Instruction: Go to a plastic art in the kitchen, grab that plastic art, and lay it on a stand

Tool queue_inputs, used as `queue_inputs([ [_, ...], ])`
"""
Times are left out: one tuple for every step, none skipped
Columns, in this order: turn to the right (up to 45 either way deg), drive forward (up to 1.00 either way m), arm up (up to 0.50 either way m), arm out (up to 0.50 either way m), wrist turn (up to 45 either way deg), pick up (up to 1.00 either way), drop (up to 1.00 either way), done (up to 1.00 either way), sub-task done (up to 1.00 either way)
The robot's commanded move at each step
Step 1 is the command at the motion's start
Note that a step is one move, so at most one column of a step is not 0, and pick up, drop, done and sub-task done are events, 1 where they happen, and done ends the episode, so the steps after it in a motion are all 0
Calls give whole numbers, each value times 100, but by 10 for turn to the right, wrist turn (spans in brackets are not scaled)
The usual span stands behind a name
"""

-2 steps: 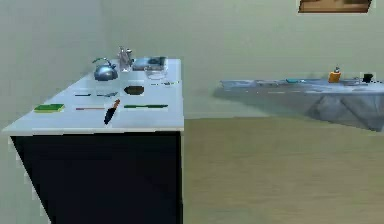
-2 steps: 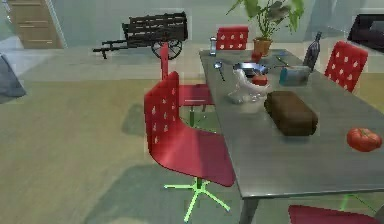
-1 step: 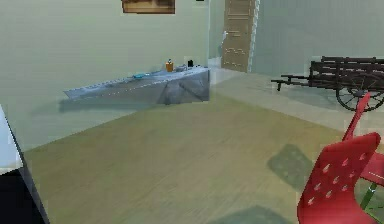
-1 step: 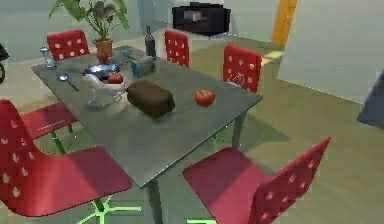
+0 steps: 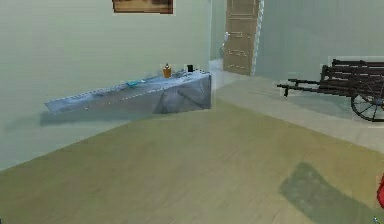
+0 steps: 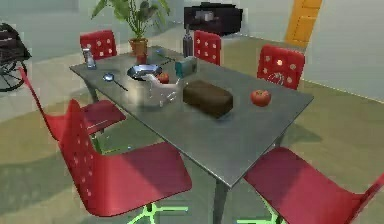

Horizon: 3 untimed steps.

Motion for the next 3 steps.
queue_inputs([
  [450, 0, 0, 0, 0, 0, 0, 0, 0],
  [420, 0, 0, 0, 0, 0, 0, 0, 0],
  [0, 35, 0, 0, 0, 0, 0, 0, 0],
])
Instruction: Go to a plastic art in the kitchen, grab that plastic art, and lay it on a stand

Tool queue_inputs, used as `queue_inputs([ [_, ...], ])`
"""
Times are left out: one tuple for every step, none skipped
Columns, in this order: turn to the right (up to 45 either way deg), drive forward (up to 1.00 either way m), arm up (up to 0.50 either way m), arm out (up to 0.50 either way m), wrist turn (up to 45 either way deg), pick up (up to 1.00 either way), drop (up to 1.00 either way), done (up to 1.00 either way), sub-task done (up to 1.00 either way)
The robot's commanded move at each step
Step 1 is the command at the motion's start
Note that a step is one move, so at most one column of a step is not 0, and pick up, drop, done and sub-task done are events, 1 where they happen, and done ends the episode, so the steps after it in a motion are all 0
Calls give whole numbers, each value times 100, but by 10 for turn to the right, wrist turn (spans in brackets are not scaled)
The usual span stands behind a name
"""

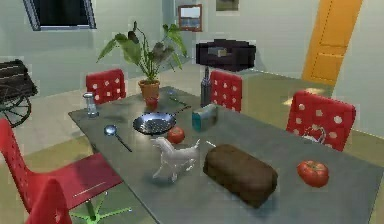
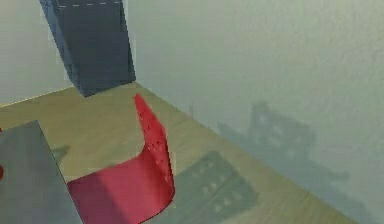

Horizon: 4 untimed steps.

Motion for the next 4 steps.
queue_inputs([
  [-450, 0, 0, 0, 0, 0, 0, 0, 0],
  [-420, 0, 0, 0, 0, 0, 0, 0, 0],
  [0, 0, 50, 0, 0, 0, 0, 0, 0],
  [0, 0, 38, 0, 0, 0, 0, 0, 0],
])
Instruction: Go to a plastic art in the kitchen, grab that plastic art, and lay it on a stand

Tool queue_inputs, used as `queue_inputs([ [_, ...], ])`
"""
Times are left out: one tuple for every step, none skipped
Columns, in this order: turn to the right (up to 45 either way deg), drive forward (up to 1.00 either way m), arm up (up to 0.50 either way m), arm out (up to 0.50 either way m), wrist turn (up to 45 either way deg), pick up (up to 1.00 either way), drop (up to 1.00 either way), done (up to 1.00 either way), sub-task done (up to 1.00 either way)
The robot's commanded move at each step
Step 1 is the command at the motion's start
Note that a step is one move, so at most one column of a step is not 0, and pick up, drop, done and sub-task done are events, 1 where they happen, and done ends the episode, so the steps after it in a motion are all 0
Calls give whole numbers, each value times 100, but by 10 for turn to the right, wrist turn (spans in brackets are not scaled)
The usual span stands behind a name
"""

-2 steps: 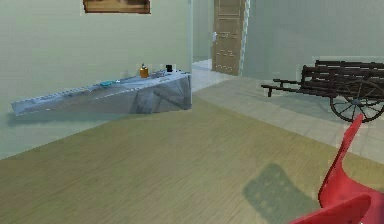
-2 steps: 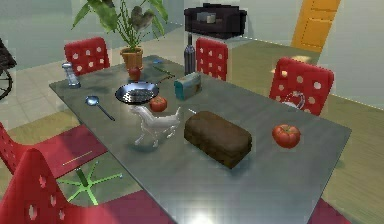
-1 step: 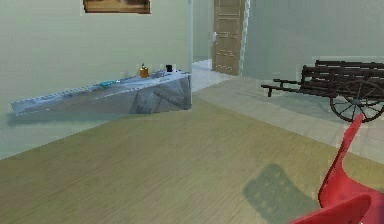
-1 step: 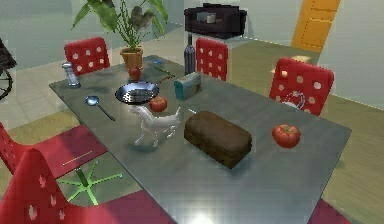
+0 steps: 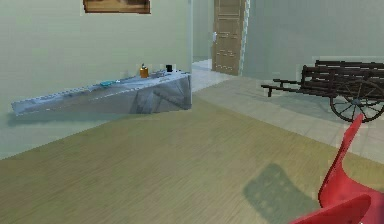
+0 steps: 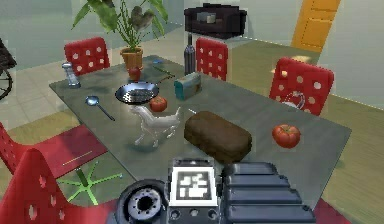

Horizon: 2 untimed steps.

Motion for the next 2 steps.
queue_inputs([
  [0, 0, 0, 44, 0, 0, 0, 0, 0],
  [0, 0, 0, 0, 450, 0, 0, 0, 0],
])
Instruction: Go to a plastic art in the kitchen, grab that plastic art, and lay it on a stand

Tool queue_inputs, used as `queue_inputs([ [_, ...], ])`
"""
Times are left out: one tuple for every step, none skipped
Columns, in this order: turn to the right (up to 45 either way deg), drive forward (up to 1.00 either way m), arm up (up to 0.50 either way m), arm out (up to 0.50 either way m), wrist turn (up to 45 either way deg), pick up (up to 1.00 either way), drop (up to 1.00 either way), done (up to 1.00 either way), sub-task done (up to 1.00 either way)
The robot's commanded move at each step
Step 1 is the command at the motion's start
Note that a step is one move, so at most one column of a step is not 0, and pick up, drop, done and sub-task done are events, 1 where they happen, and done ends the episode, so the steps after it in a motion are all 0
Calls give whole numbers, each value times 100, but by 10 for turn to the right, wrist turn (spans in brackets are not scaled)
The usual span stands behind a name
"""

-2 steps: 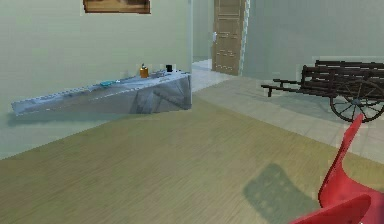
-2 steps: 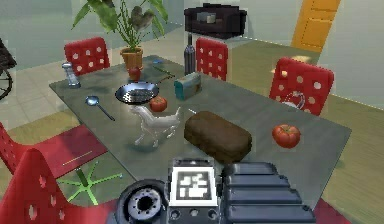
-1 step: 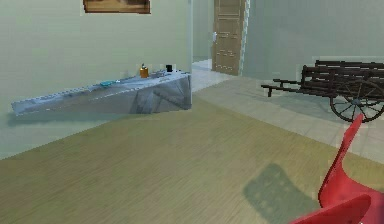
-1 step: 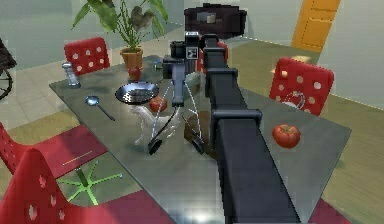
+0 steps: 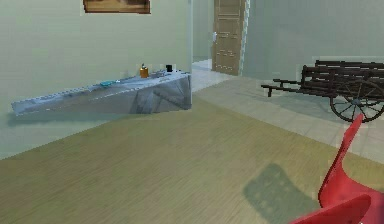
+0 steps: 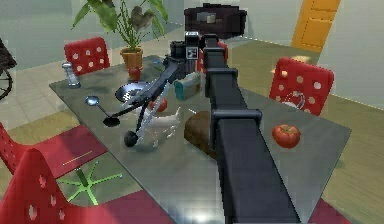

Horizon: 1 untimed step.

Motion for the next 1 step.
queue_inputs([
  [0, 0, 0, 0, 450, 0, 0, 0, 0],
])
